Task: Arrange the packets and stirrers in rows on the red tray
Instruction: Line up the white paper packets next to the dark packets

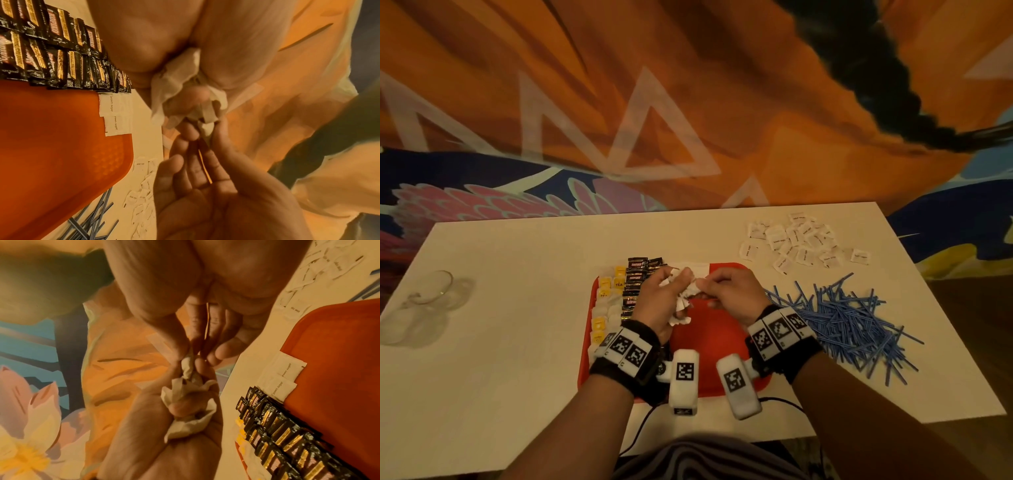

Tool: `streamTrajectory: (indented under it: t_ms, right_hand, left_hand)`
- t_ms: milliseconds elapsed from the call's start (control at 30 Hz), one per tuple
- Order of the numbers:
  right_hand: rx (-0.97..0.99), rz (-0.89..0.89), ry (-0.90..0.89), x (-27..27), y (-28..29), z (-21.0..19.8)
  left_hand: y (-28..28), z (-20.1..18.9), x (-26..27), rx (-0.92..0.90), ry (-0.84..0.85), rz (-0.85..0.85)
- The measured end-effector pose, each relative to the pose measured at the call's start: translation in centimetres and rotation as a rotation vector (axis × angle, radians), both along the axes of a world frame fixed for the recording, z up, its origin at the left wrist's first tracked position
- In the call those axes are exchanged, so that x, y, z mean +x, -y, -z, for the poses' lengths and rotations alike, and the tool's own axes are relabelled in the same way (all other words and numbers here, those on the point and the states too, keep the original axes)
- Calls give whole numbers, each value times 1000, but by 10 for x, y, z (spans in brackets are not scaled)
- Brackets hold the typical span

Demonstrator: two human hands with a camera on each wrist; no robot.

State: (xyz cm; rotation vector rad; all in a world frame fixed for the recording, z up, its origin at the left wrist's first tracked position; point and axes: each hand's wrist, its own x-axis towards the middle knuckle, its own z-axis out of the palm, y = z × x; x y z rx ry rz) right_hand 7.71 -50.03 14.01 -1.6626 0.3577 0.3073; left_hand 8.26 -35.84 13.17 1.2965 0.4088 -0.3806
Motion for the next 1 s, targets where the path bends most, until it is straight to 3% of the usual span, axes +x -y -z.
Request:
streamTrajectory:
  t_ms: [133,200,433,600,700,833,1000]
  right_hand:
    - [218,101,-41,1,11,-8]
    - [315,105,-25,1,16,-13]
    - [270,130,75,4,12,-10]
    - [243,203,97,4,10,-3]
    - [275,212,56,5,10,-2]
    - [312,84,-96,4,10,-2]
    - [148,80,34,6,13,2]
  left_hand:
    - [-13,7,9,-32,-45,-200]
    - [-19,9,10,-30,-36,-220]
    - [-14,-2,2,88,22,225]
    - [-10,-3,3,108,84,242]
    - [-8,-1,6,250,158,238]
    - [-5,2,11,352,269,180]
    - [-5,5,15,377,310,214]
